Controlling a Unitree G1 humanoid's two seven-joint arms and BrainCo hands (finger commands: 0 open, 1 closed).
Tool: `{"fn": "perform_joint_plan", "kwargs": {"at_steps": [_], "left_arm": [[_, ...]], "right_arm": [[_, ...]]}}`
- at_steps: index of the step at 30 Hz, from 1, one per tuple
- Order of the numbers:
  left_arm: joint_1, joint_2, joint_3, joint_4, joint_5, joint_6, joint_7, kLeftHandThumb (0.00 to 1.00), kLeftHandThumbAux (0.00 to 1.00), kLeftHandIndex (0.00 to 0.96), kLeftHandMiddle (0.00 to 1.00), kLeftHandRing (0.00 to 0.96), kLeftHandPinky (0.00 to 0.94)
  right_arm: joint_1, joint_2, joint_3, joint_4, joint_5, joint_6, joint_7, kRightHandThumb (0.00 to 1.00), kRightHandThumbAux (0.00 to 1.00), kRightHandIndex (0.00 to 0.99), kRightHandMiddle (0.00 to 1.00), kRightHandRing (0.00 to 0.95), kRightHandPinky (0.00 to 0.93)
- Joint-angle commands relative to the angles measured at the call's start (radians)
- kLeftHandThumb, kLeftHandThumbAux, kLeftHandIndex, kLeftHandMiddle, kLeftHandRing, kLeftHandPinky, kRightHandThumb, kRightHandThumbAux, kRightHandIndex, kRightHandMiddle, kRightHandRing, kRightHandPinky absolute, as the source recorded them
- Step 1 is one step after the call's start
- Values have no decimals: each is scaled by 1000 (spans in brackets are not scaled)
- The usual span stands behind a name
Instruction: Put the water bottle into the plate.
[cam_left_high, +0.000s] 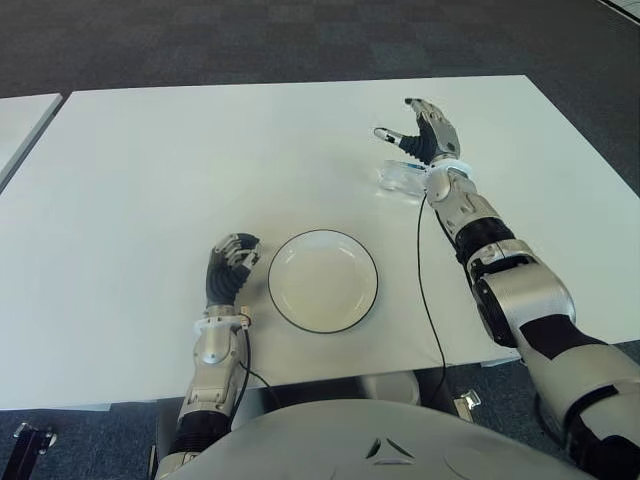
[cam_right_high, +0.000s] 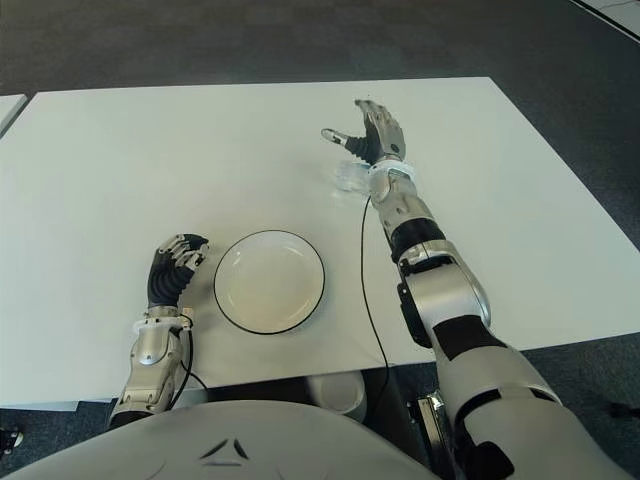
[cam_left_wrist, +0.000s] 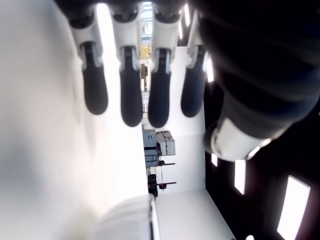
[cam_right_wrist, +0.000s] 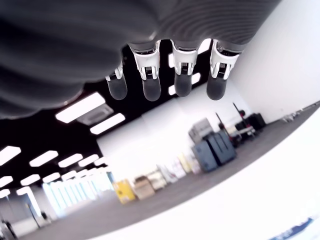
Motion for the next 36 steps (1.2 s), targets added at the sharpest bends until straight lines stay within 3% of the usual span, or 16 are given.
{"fn": "perform_joint_plan", "kwargs": {"at_steps": [1, 16, 36], "left_arm": [[-7, -2, 8, 21, 4, -8, 7, 691, 725, 415, 419, 423, 434], [-3, -15, 15, 1, -2, -7, 0, 695, 723, 417, 420, 420, 430], [30, -28, 13, -97, 21, 79, 4, 696, 723, 418, 426, 427, 434]], "right_arm": [[-41, 3, 43, 94, -8, 35, 39, 534, 192, 0, 0, 0, 0], [-82, -2, 155, 235, -23, 112, 223, 551, 223, 0, 0, 0, 0], [-5, -5, 209, 273, -29, 196, 296, 514, 260, 0, 0, 0, 0]]}}
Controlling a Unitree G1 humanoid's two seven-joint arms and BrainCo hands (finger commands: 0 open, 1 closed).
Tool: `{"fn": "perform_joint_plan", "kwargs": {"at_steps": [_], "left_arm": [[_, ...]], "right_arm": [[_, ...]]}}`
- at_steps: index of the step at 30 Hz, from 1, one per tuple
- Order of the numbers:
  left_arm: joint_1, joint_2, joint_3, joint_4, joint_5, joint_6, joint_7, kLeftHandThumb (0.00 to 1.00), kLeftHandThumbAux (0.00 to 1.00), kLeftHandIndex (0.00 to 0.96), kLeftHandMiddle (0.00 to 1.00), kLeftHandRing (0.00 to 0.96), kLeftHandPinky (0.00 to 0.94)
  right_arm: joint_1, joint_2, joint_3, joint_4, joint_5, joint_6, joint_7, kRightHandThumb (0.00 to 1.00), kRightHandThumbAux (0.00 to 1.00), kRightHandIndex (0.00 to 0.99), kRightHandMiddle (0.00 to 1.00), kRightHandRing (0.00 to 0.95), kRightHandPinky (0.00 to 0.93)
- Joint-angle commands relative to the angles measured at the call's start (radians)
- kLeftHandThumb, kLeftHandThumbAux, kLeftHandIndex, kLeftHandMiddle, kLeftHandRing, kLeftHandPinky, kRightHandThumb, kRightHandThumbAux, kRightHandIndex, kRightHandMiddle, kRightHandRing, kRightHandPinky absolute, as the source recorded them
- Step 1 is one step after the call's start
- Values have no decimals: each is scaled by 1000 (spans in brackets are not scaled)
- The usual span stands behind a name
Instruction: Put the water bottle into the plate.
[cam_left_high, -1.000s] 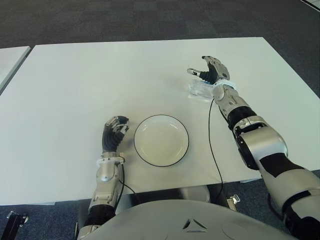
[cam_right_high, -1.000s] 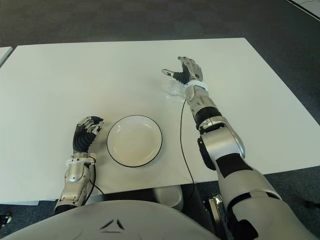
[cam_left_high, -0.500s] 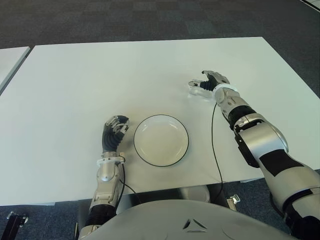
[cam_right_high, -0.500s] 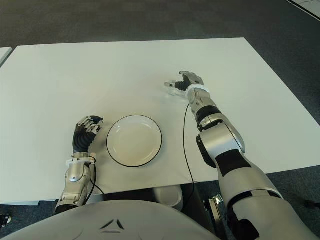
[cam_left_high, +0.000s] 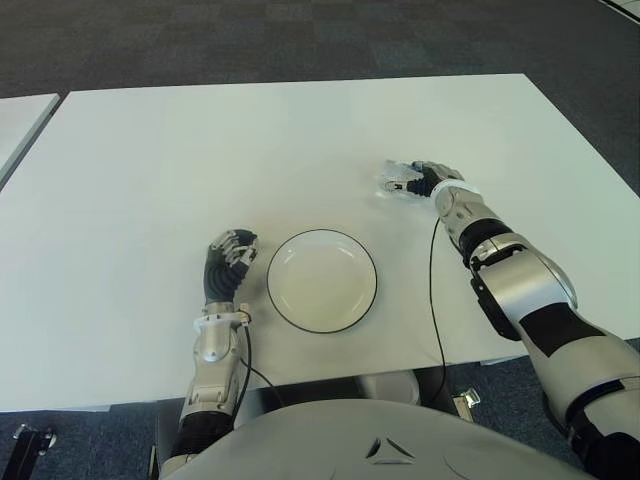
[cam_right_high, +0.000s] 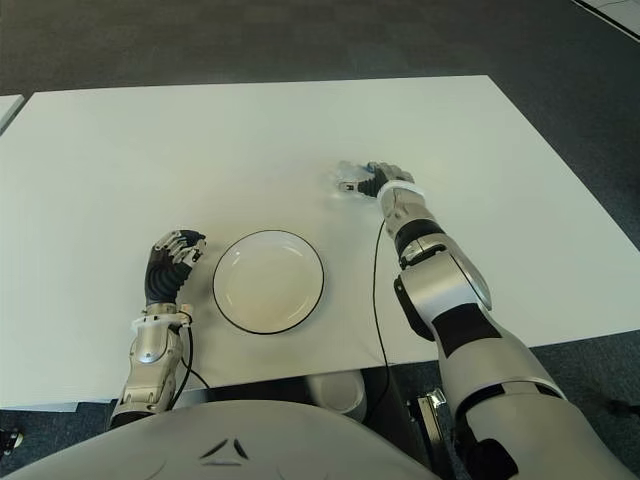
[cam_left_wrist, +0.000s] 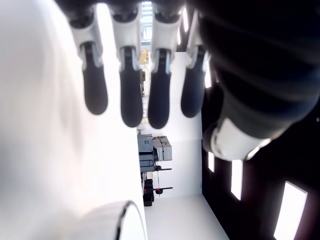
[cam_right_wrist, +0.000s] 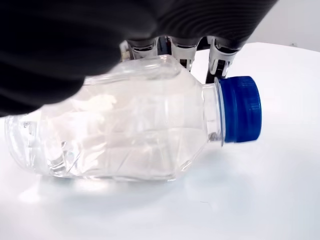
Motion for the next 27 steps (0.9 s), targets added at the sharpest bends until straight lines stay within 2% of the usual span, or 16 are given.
{"fn": "perform_joint_plan", "kwargs": {"at_steps": [1, 7, 9, 15, 24, 27], "left_arm": [[14, 3, -2, -20, 7, 29, 2, 696, 723, 418, 426, 427, 434], [11, 6, 1, -11, 2, 16, -2, 694, 723, 418, 427, 431, 439], [10, 6, 1, -12, 4, 16, 0, 695, 722, 419, 432, 434, 439], [13, 3, -1, -21, 8, 23, 4, 698, 722, 420, 440, 439, 440], [28, -12, -4, -61, 11, 42, 12, 699, 721, 422, 440, 432, 422], [31, -20, -4, -69, 15, 48, 18, 700, 721, 422, 436, 426, 418]], "right_arm": [[48, 7, 17, 17, -13, 24, 23, 512, 263, 0, 0, 0, 0], [61, 22, 22, 18, -4, 62, 22, 497, 330, 0, 0, 0, 0], [63, 23, 20, 18, -1, 72, 16, 491, 380, 0, 0, 0, 8], [68, 22, 24, 19, -4, 84, 14, 500, 471, 0, 0, 4, 77], [62, 29, 37, 20, -12, 108, 8, 548, 539, 0, 44, 57, 152], [26, 48, 42, 13, -12, 137, 5, 566, 549, 0, 58, 65, 157]]}}
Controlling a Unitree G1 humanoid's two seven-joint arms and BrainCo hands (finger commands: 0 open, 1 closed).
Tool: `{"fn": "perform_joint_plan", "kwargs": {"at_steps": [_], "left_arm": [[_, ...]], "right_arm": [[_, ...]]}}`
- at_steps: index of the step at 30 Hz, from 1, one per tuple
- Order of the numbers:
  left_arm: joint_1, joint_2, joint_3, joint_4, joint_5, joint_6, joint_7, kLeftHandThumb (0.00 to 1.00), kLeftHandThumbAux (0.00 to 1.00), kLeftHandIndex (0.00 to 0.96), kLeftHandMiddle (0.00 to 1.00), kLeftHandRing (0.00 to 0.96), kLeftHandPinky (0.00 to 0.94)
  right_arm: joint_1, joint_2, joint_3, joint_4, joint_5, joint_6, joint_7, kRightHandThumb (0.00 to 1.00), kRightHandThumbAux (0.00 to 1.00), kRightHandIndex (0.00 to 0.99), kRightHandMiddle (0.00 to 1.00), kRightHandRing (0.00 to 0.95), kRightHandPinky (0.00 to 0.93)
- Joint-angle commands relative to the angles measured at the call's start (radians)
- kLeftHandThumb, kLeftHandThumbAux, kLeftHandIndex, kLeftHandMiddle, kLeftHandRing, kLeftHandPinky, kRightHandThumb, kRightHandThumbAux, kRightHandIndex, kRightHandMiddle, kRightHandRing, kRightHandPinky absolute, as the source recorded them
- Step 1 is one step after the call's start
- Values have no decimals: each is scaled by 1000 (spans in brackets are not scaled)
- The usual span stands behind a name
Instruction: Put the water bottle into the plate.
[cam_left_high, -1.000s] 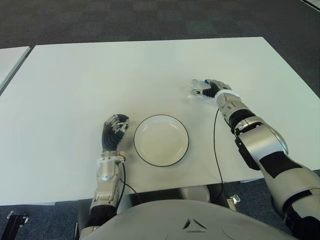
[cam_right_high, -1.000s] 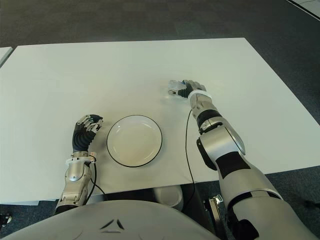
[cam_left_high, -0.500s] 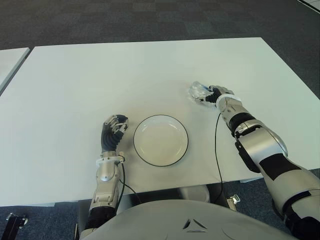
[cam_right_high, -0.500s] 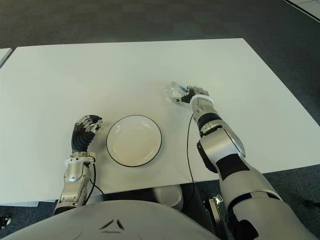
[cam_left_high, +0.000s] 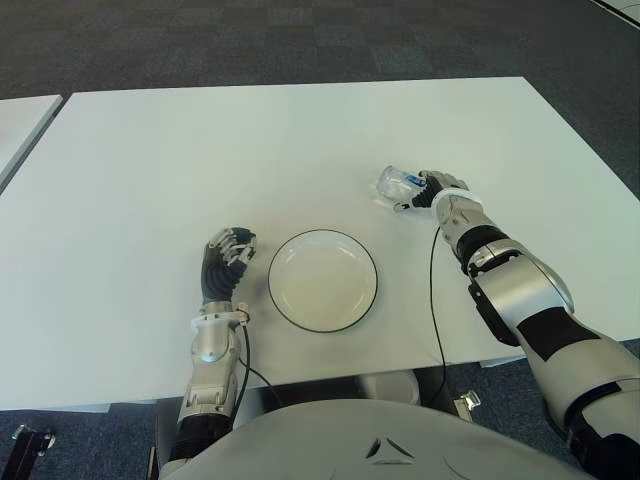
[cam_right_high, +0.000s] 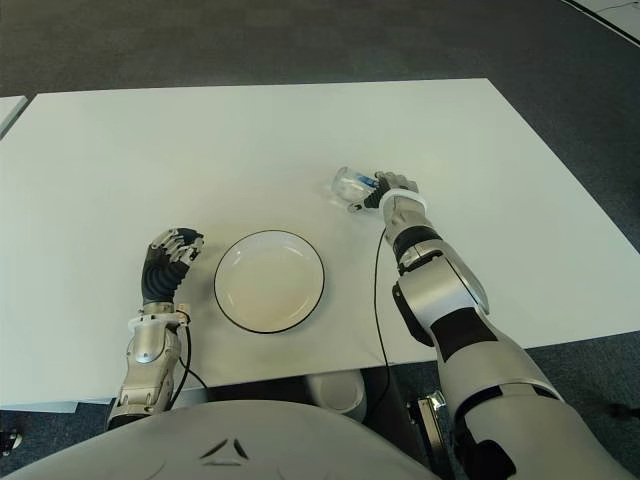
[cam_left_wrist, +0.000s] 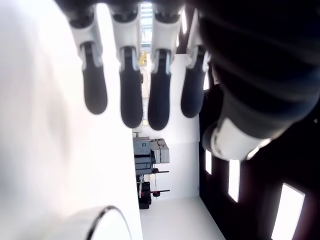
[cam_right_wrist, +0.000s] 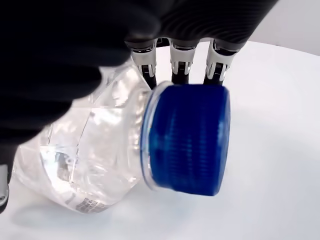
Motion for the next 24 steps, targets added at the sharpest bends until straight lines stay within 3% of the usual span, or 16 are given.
{"fn": "perform_joint_plan", "kwargs": {"at_steps": [1, 6, 9, 12, 19, 22, 24], "left_arm": [[17, -13, -5, -13, 10, 24, 19, 700, 721, 423, 435, 423, 416], [20, -19, -5, -28, 14, 41, 26, 701, 720, 423, 431, 420, 416], [22, -22, -6, -40, 18, 51, 32, 701, 720, 423, 433, 422, 419], [24, -23, -8, -55, 23, 68, 37, 701, 720, 422, 431, 421, 416], [29, -27, -12, -83, 36, 101, 42, 701, 721, 421, 429, 419, 420], [29, -26, -13, -87, 39, 107, 43, 702, 721, 421, 431, 422, 422], [29, -26, -14, -90, 40, 109, 43, 702, 721, 421, 434, 425, 425]], "right_arm": [[-10, 39, 13, 8, -11, 50, 16, 572, 551, 1, 63, 67, 157], [15, 33, 0, 14, 0, 34, -35, 594, 558, 40, 111, 102, 205], [10, 44, -32, 5, 29, 41, -89, 672, 660, 299, 201, 155, 236], [13, 50, -67, 1, 57, 33, -140, 698, 694, 386, 253, 185, 245], [20, 58, -133, 1, 106, -3, -206, 707, 716, 428, 419, 360, 412], [19, 66, -166, 0, 132, -16, -219, 706, 721, 431, 503, 463, 519], [11, 79, -190, -3, 154, -15, -230, 704, 724, 433, 614, 595, 627]]}}
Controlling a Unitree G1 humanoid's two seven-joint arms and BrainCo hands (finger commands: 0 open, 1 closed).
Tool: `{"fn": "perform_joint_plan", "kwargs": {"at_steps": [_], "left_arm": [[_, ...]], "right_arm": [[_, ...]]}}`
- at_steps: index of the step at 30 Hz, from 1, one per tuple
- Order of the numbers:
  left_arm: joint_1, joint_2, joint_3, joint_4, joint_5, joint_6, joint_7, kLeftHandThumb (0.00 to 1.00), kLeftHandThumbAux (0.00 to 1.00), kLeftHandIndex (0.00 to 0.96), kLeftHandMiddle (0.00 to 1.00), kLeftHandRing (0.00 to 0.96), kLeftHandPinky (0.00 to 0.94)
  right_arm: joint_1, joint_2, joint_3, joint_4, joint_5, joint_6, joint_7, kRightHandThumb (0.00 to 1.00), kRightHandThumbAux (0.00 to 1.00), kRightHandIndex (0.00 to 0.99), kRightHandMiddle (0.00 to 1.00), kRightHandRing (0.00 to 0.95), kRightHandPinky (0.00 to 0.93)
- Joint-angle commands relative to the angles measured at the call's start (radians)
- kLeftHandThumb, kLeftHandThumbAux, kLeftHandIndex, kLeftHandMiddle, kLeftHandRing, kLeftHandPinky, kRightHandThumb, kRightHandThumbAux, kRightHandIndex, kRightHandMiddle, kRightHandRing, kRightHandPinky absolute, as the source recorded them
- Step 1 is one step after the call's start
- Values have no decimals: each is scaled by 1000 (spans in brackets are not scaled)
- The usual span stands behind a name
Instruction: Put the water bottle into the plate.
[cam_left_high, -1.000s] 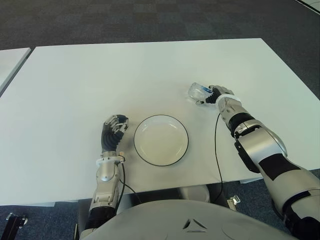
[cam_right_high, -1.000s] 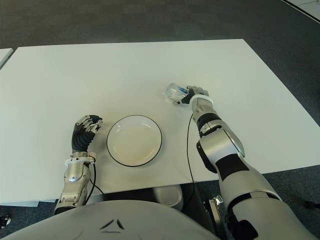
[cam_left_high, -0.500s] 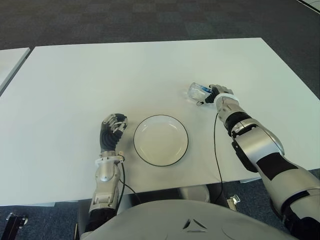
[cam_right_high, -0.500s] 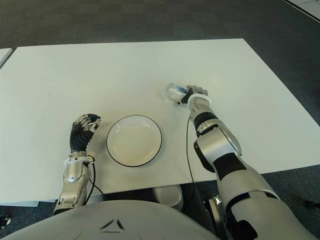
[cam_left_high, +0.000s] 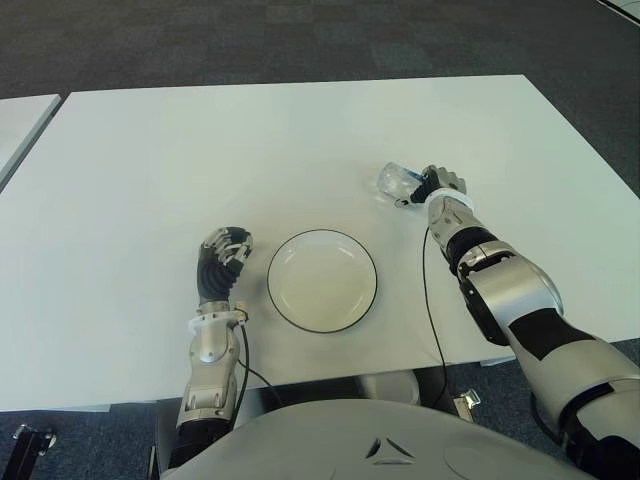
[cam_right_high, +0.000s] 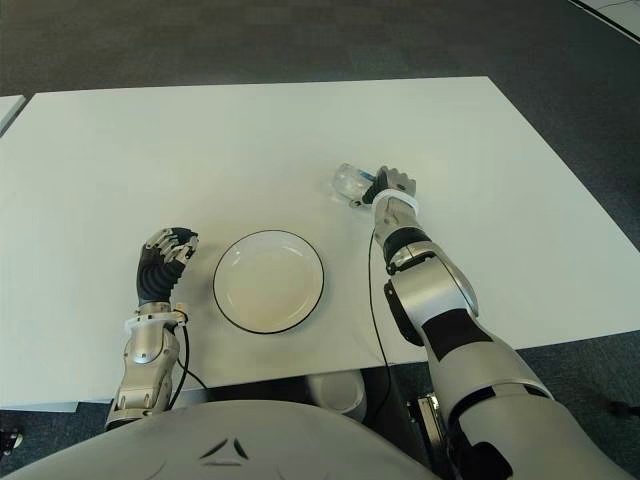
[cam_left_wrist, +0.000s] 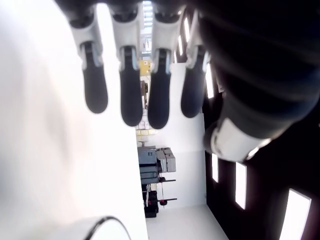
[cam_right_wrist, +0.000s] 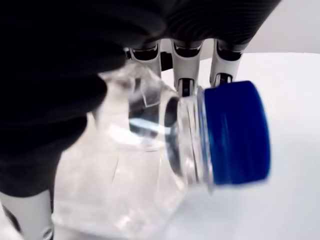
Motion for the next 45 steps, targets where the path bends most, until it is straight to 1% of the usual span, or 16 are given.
{"fn": "perform_joint_plan", "kwargs": {"at_steps": [1, 3, 5, 7, 9, 14, 18, 25, 28, 30, 36, 39, 41, 44, 45], "left_arm": [[4, -3, -11, -11, 15, 21, 9, 702, 721, 422, 434, 425, 424], [3, -3, -11, -11, 15, 20, 9, 702, 721, 422, 434, 424, 422], [3, -3, -10, -12, 17, 22, 9, 702, 721, 422, 433, 423, 420], [2, -2, -9, -9, 16, 28, 9, 702, 721, 422, 432, 422, 418], [1, -2, -8, -8, 15, 31, 9, 702, 721, 422, 431, 421, 416], [-2, 5, -5, -5, 13, 39, 3, 701, 721, 421, 429, 422, 421], [-6, 12, -3, 4, 7, 33, -3, 700, 721, 421, 431, 430, 431], [-12, 20, -2, 20, 1, 14, -10, 698, 721, 420, 429, 428, 425], [-14, 22, -2, 23, 2, 12, -9, 699, 722, 420, 432, 434, 439], [-15, 24, -1, 25, 2, 12, -8, 700, 722, 421, 435, 437, 443], [-16, 25, 0, 21, 4, 20, -5, 700, 721, 421, 440, 439, 439], [-15, 27, 0, 18, 11, 17, -1, 699, 721, 421, 441, 437, 435], [-14, 28, 1, 14, 10, 23, -2, 699, 722, 421, 441, 436, 436], [-13, 28, 3, 13, -3, 27, -11, 698, 721, 421, 438, 435, 433], [-13, 28, 3, 14, -6, 27, -12, 698, 721, 421, 436, 434, 430]], "right_arm": [[-2, 35, -56, -4, 53, -12, -29, 704, 725, 434, 636, 620, 653], [1, 32, -83, -4, 76, -18, -29, 702, 726, 435, 704, 695, 735], [-7, 35, -105, -5, 95, -15, -30, 701, 727, 436, 740, 732, 775], [-24, 44, -143, -11, 132, -8, -30, 700, 728, 437, 767, 759, 802], [-33, 49, -163, -14, 149, -3, -29, 697, 729, 437, 803, 794, 835], [-26, 52, -213, -17, 192, -32, -36, 695, 730, 436, 853, 840, 873], [-25, 55, -248, -22, 223, -69, -51, 693, 730, 436, 895, 874, 893], [-27, 58, -272, -25, 242, -127, -64, 693, 731, 435, 920, 891, 901], [-43, 65, -284, -32, 253, -159, -63, 694, 731, 436, 911, 883, 879], [-37, 63, -294, -32, 262, -199, -54, 695, 731, 436, 888, 864, 850], [-34, 54, -298, -32, 259, -280, -47, 699, 730, 437, 838, 826, 811], [-55, 67, -260, -80, 226, -359, -91, 700, 730, 438, 818, 819, 816], [-52, 75, -238, -121, 209, -403, -117, 700, 731, 437, 811, 817, 821], [-37, 63, -213, -146, 193, -474, -121, 699, 732, 437, 808, 819, 825], [-34, 60, -210, -145, 191, -487, -119, 699, 732, 437, 809, 820, 828]]}}
